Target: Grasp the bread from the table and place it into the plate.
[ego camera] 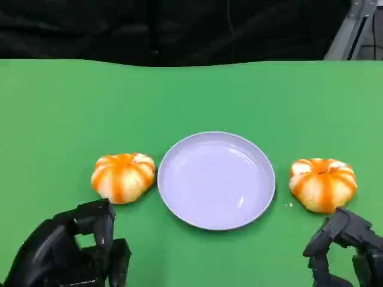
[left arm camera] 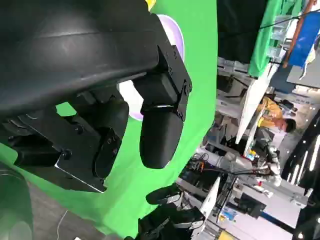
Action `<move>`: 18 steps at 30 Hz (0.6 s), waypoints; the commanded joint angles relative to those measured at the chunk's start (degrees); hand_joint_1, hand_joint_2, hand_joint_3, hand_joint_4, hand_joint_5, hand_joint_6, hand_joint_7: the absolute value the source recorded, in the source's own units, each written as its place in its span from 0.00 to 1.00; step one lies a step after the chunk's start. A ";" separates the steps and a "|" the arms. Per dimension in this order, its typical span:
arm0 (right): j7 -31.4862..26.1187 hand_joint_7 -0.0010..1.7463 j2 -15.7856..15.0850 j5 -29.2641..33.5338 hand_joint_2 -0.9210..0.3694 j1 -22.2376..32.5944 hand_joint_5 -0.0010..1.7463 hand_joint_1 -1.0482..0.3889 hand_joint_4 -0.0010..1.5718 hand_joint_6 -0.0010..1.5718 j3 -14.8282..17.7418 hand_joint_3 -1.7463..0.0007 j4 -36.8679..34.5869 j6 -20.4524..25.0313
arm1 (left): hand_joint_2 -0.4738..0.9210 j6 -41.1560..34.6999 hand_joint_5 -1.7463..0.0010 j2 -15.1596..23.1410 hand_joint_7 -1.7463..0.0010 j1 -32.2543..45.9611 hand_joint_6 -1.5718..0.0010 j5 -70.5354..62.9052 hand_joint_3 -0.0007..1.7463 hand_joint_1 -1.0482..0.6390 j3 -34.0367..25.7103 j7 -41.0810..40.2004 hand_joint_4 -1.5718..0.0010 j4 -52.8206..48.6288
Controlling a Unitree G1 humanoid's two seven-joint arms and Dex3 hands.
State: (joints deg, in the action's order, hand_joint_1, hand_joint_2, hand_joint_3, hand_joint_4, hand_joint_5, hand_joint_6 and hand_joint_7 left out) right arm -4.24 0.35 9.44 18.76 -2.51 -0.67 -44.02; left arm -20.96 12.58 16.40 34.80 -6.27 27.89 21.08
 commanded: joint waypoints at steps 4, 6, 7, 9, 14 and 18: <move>-0.47 0.86 0.08 0.01 0.34 0.59 1.00 0.65 0.53 0.48 0.41 0.27 1.15 1.16 | 0.72 0.10 0.00 0.31 0.00 0.29 0.43 -0.40 0.96 0.72 -0.30 -0.42 0.34 0.10; -0.54 0.86 0.13 0.20 0.34 0.79 1.00 0.65 0.53 0.48 0.40 0.27 1.56 1.57 | 0.72 0.06 0.00 0.27 0.00 0.28 0.43 -0.36 0.96 0.72 -0.31 -0.46 0.34 0.11; -0.55 0.86 0.14 0.23 0.34 0.81 1.00 0.65 0.53 0.48 0.40 0.27 1.62 1.64 | 0.72 0.06 0.00 0.27 0.00 0.28 0.43 -0.36 0.96 0.72 -0.32 -0.46 0.34 0.11; -0.54 0.87 0.18 0.28 0.34 0.86 1.00 0.65 0.53 0.48 0.40 0.27 1.75 1.78 | 0.72 0.06 0.00 0.26 0.00 0.28 0.43 -0.36 0.95 0.72 -0.32 -0.46 0.34 0.11; -0.34 0.87 -0.20 -0.35 0.33 -0.13 1.00 0.65 0.54 0.48 0.60 0.27 -0.15 -0.39 | 0.71 0.30 0.00 0.35 0.00 0.49 0.44 -0.74 0.95 0.72 -0.25 -0.49 0.34 0.30; -0.23 0.86 -0.23 -0.29 0.33 0.05 1.00 0.65 0.53 0.48 0.58 0.27 0.16 -0.07 | 0.71 0.17 0.00 0.20 0.00 0.55 0.44 -0.87 0.94 0.73 -0.28 -0.85 0.34 0.54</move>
State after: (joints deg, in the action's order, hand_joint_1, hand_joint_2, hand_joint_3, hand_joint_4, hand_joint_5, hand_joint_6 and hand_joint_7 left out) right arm -4.30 0.60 10.05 18.59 -2.48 -0.80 -43.66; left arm -20.96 12.52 16.71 34.38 -6.27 27.67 21.09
